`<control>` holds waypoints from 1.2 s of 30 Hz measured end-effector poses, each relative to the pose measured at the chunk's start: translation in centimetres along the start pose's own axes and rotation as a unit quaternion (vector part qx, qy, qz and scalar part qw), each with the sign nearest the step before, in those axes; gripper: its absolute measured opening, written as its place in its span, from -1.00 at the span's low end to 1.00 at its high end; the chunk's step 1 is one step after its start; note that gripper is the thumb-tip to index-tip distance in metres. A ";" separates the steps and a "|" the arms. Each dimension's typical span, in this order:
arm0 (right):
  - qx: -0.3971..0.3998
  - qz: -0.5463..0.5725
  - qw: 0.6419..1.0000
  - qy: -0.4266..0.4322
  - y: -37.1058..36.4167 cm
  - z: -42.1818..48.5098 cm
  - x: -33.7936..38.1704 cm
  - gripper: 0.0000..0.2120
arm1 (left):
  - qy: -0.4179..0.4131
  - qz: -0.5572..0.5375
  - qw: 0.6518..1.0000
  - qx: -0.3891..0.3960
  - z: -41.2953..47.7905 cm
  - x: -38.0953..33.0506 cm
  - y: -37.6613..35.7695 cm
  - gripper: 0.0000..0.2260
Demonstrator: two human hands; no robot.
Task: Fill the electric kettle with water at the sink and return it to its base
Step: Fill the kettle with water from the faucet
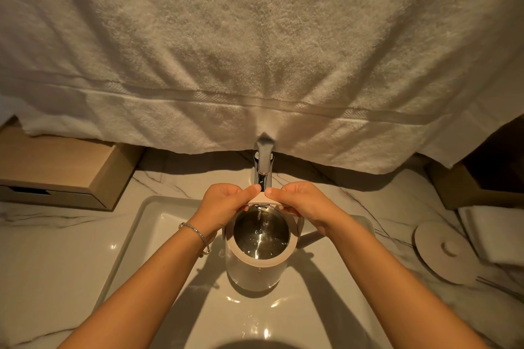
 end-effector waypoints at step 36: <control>0.006 -0.025 0.999 -0.028 -0.3 -0.2 0.0 -0.63 | 0.041 -0.034 0.998 0.019 0.3 1.1 -0.1 -0.65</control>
Point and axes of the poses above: each hand's wrist, its own z-axis towards the middle knuckle, its own y-axis out of the back of the hand, x = y × z, the point moved 10 cm from there along z, towards the middle knuckle, and after that the axes turned 4 degrees about -x, right-handed, at the moved point
